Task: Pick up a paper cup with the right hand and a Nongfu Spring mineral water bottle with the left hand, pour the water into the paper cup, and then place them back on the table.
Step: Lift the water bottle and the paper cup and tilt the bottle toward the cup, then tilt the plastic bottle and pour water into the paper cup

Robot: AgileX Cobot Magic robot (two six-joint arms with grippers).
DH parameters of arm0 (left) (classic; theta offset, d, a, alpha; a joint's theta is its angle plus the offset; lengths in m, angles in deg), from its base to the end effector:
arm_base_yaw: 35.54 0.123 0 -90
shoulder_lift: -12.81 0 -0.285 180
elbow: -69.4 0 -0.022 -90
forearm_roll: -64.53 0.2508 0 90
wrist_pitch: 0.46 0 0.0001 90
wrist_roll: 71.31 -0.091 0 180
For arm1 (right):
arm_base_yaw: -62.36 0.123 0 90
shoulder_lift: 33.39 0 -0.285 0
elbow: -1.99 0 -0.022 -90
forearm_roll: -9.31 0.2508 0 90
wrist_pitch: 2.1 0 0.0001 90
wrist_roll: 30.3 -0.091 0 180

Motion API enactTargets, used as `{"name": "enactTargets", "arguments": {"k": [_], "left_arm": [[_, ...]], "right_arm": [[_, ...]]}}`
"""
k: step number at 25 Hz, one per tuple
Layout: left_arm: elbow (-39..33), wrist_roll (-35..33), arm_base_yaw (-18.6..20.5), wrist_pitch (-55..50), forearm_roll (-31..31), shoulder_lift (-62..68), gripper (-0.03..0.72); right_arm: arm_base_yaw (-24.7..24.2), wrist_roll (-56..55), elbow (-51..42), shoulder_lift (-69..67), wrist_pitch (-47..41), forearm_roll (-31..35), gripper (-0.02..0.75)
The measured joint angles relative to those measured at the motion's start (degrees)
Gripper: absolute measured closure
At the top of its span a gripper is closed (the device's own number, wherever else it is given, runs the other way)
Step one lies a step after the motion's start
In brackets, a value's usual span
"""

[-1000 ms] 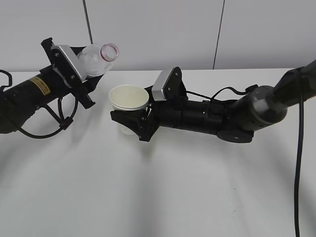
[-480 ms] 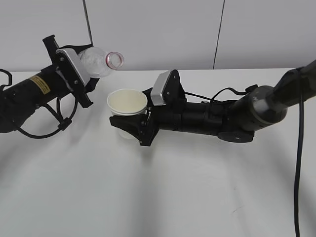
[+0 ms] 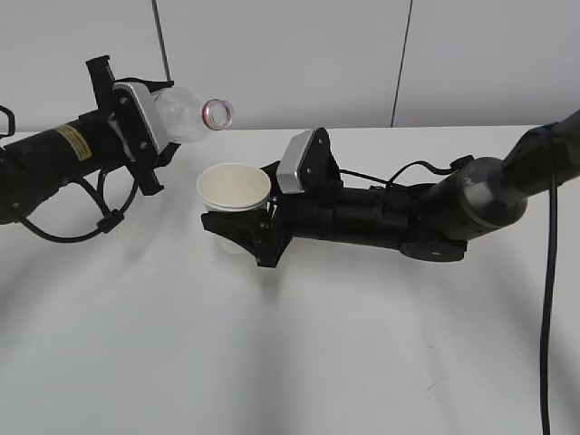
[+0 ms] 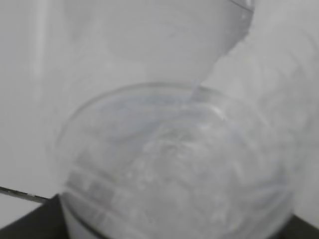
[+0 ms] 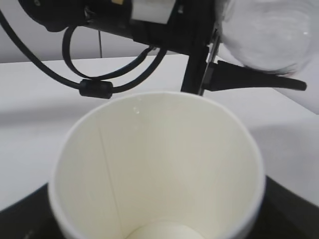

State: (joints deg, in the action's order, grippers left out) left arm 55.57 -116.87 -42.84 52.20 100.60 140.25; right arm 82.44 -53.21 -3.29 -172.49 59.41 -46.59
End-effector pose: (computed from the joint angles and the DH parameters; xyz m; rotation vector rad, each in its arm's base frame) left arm 0.4186 -0.0965 0.1608 1.2941 1.0382 0.4251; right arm 0.3916 0.2136 0.1093 -1.0346 1.3937 0.7963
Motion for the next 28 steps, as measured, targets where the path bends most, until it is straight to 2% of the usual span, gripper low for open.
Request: {"name": "enactTargets", "arguments": {"k": [10,28], "left_arm": [[0.3,-0.2,0.0,-2.6,2.5,-1.1,0.262],[1.6,-2.8,0.0,-6.8,5.0,-2.0,0.267]], "right_arm": [[0.0,2.3,0.0,0.0,-0.1,4.9,0.214],[0.0,2.8,0.0,0.0,-2.0,6.0,0.214]]}}
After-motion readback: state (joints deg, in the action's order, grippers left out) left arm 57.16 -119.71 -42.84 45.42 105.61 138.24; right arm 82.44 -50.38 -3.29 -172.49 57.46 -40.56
